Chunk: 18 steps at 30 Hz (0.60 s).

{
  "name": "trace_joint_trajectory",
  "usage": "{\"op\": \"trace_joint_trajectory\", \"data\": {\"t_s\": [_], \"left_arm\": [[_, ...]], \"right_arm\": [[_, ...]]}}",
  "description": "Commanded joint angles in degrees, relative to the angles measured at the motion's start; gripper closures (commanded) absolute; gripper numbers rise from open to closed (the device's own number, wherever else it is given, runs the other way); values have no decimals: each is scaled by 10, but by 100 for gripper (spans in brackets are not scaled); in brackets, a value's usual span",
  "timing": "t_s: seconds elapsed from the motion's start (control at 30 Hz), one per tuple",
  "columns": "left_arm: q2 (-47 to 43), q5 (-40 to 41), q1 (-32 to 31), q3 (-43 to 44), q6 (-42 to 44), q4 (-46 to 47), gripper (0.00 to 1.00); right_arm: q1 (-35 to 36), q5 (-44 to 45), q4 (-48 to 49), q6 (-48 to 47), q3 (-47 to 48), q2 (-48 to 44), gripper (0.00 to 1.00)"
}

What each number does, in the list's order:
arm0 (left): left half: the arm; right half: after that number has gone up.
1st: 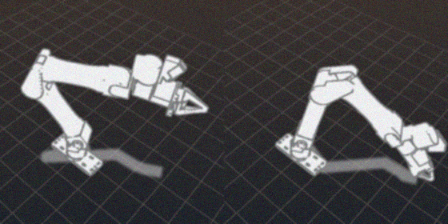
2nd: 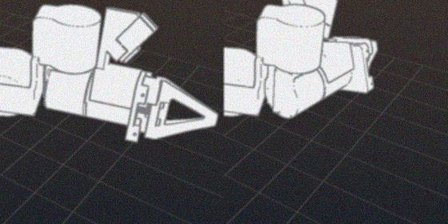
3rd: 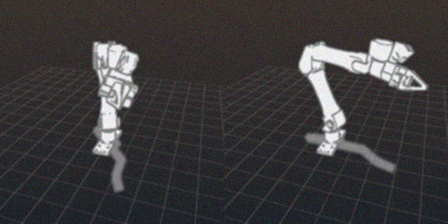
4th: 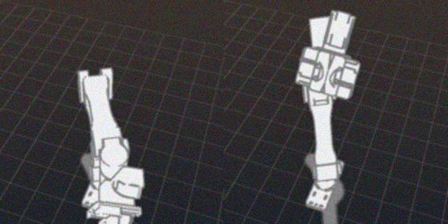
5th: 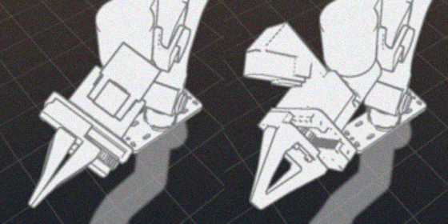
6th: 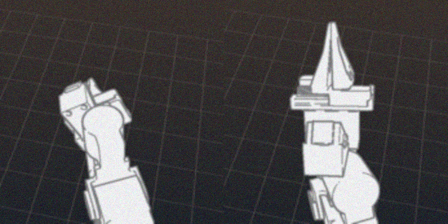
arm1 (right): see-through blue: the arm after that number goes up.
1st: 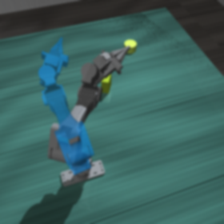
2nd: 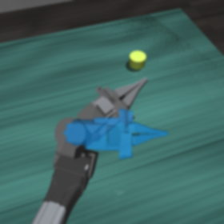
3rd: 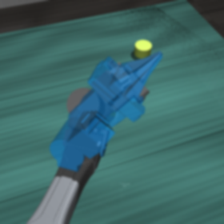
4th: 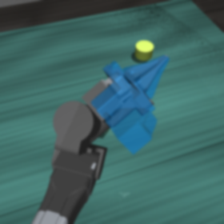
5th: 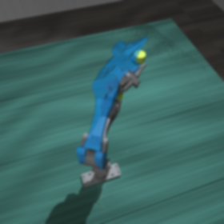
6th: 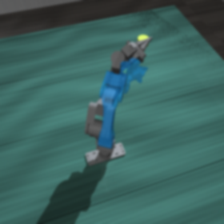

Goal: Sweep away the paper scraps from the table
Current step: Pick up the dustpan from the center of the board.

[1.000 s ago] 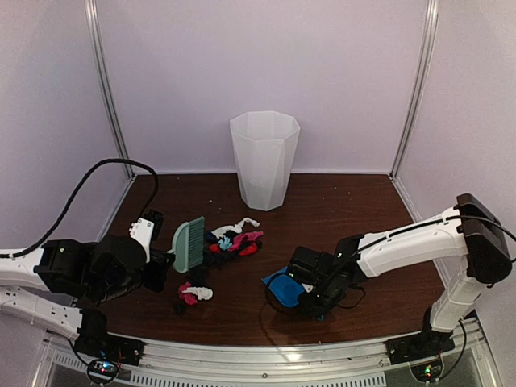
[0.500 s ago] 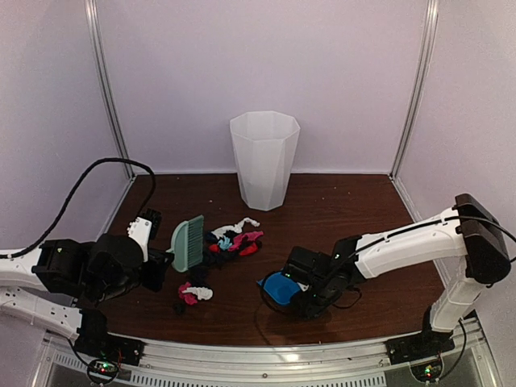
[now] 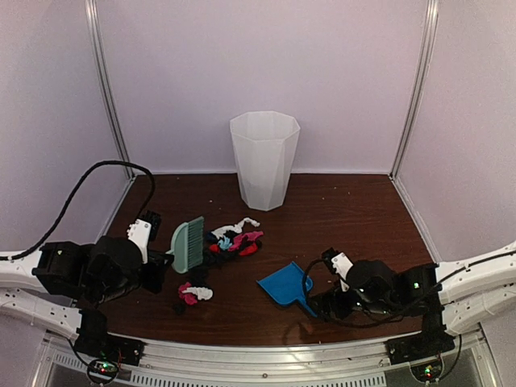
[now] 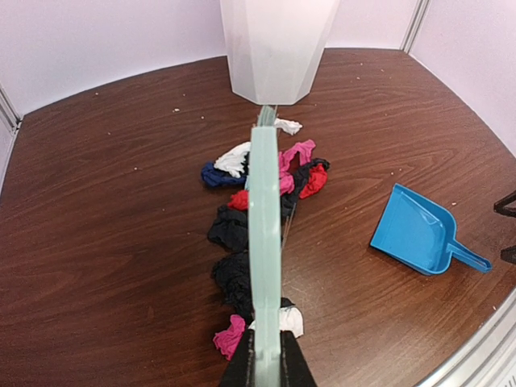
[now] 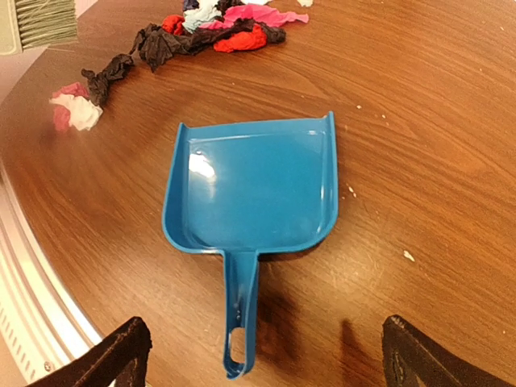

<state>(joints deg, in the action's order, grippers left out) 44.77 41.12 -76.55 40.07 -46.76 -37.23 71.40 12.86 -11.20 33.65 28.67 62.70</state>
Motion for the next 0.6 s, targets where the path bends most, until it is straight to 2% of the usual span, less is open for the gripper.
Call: {"op": "trace_joint_trajectory", "data": {"t_s": [0.0, 0.13, 0.27, 0.57], "left_arm": [[-4, 2, 2, -3, 16, 44, 100], [2, 2, 2, -5, 26, 59, 100], [7, 3, 2, -6, 33, 71, 100], [18, 12, 3, -3, 37, 77, 100]], "right_arm": [[11, 48, 175, 25, -83, -42, 1], [19, 52, 236, 30, -119, -8, 8], [30, 31, 313, 9, -128, 66, 18], [53, 75, 340, -14, -69, 240, 33]]}}
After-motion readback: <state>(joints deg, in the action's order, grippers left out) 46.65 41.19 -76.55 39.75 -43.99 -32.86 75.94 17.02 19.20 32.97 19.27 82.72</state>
